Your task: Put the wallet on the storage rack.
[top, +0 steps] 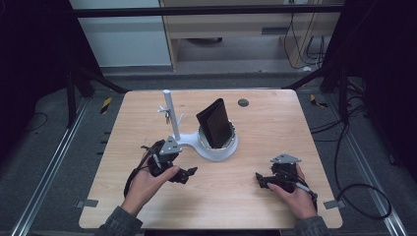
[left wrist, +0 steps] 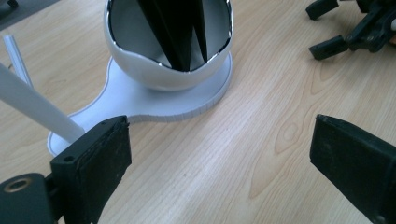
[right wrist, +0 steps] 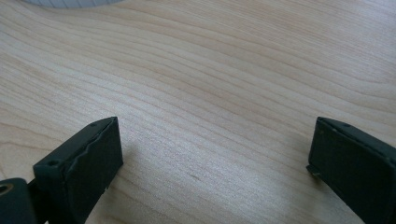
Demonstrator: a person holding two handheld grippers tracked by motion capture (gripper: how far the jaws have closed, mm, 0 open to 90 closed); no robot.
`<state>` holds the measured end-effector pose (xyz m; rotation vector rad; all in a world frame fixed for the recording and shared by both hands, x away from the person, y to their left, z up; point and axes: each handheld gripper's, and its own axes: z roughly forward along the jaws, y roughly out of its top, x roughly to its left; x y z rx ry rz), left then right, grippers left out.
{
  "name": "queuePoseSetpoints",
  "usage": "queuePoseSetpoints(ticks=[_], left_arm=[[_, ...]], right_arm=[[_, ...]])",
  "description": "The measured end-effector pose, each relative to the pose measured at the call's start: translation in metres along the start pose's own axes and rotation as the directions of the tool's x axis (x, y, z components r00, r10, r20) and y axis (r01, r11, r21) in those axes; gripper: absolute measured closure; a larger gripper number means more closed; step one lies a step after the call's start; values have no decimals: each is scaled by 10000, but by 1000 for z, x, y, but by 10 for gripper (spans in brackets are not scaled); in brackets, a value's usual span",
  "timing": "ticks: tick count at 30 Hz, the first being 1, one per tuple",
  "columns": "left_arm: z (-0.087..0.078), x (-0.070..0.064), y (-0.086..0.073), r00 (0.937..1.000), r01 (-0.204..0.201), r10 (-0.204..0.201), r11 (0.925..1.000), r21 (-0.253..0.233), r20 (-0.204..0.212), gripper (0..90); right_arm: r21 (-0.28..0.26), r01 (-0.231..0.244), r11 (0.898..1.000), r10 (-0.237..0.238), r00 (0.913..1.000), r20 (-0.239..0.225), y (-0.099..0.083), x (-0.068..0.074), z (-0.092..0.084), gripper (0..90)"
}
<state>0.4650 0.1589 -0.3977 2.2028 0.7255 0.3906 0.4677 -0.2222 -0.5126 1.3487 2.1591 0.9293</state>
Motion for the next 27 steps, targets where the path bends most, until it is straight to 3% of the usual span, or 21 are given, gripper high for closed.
queuePoseSetpoints(ticks=[10,21,27], left_arm=[[5,3,-19,9995,-84,98,9990,449,-306,55],[8,17,-54,9966,424,-374,9968,678,-735,55],[7,33,-73,9892,823,-747,9950,559,-1260,56]], right_arm=[[-1,-6,10000,6,10000,-9,0,0,0,30],[0,-20,10000,20,10000,-10,0,0,0,30],[1,-18,10000,18,10000,-5,0,0,0,30]])
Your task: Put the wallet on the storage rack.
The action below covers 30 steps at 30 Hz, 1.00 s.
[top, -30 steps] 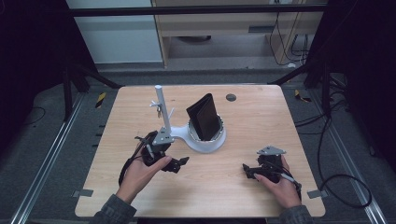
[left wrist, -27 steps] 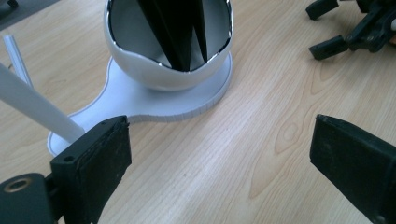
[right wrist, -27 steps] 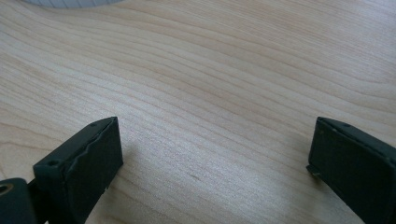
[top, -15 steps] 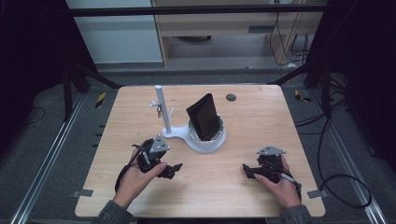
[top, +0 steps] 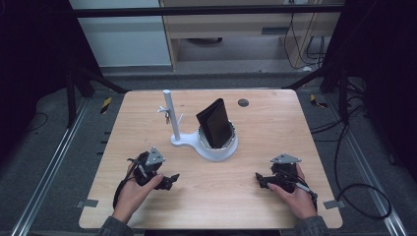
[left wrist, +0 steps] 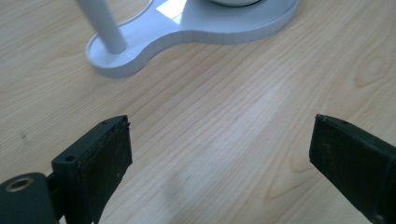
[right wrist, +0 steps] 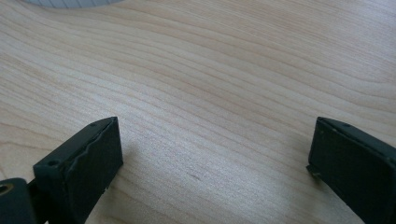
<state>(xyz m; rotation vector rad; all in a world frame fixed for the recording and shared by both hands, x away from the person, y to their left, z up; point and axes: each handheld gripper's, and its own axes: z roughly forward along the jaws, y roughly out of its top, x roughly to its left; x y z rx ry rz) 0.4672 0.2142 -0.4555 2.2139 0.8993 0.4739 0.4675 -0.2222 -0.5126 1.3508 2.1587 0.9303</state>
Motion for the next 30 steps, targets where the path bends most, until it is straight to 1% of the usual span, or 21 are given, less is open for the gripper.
queuePoseSetpoints(ticks=[2,5,8,11,13,14,16,19,21,22,25,28,30], left_arm=[[3,9,-8,9995,244,-244,9997,-18,-190,57],[5,20,-19,9968,628,-629,9980,-34,-492,58],[5,29,-27,9933,717,-715,9974,-19,-906,58],[3,37,-34,9901,846,-848,9964,-61,-1120,58],[2,40,-38,9877,759,-743,9971,61,-1374,58],[1,42,-39,9871,764,-744,9970,91,-1420,58],[1,46,-44,9858,909,-902,9959,-15,-1419,58],[2,53,-50,9807,1146,-1131,9934,0,-1595,58],[2,54,-51,9801,1184,-1169,9930,-3,-1607,58],[1,57,-53,9788,1258,-1254,9920,-79,-1622,58],[2,60,-55,9760,1342,-1321,9910,2,-1732,55],[5,63,-58,9761,1417,-1370,9898,163,-1687,54],[5,63,-59,9769,1391,-1329,9899,259,-1675,54]], right_arm=[[-1,3,10000,-3,10000,-2,0,0,0,30],[-2,1,10000,-1,10000,-1,0,0,0,30],[-1,-1,10000,1,10000,3,0,0,0,30],[-2,-9,10000,9,10000,11,0,0,0,30],[3,-9,10000,9,10000,29,0,0,0,30],[2,-10,10000,10,10000,34,0,0,0,29],[34,-106,9999,106,9999,-8,0,1,0,29],[25,-100,9999,100,9999,-12,0,1,0,27],[31,-110,9999,110,9999,-12,0,1,0,27],[31,-110,9999,110,9999,-13,0,1,0,26],[31,-108,9999,108,9999,-18,0,1,0,26],[31,-107,9999,108,9999,-16,0,1,0,26],[32,-109,9999,109,9999,-17,0,1,0,26]])
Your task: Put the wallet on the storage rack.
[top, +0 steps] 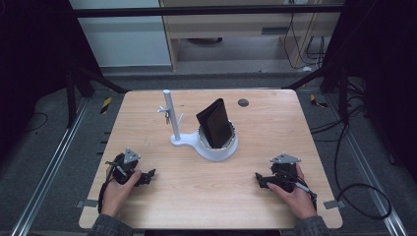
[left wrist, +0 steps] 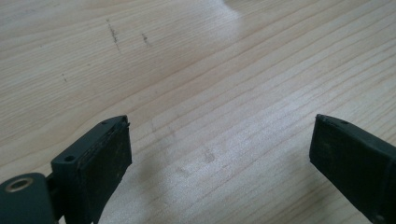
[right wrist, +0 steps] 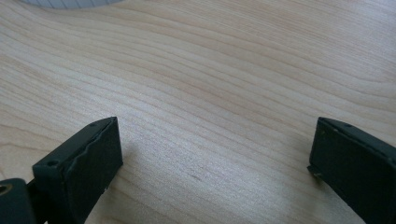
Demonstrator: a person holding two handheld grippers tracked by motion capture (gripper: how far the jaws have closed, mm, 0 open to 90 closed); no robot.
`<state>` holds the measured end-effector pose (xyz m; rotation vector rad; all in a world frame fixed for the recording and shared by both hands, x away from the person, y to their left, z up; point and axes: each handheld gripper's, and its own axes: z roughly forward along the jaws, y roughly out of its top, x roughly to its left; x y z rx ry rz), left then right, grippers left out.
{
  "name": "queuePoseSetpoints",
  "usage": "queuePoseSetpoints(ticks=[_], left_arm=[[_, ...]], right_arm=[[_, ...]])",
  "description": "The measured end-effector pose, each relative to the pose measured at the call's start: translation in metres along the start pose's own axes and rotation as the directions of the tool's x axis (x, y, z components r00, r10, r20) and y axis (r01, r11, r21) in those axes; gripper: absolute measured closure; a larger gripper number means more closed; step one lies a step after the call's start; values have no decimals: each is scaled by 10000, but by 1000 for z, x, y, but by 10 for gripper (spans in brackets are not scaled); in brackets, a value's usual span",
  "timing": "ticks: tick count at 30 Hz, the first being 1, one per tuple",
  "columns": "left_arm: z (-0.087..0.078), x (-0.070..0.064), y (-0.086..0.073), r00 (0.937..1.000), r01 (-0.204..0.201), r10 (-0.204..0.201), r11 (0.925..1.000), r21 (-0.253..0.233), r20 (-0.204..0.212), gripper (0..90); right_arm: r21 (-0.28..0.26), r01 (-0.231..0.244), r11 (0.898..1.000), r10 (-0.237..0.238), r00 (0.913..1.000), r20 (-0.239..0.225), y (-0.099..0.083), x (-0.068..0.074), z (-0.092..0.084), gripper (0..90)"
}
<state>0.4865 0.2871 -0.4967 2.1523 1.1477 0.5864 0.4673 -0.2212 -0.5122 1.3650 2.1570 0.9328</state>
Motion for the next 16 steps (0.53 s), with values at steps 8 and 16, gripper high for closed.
queuePoseSetpoints(ticks=[8,16], left_arm=[[6,5,-5,9987,385,-391,9991,181,317,29],[10,11,-7,9973,609,-605,9981,-82,413,0]], right_arm=[[14,-11,10000,11,10000,43,0,1,0,22],[9,58,10000,-58,10000,47,0,0,1,18]])
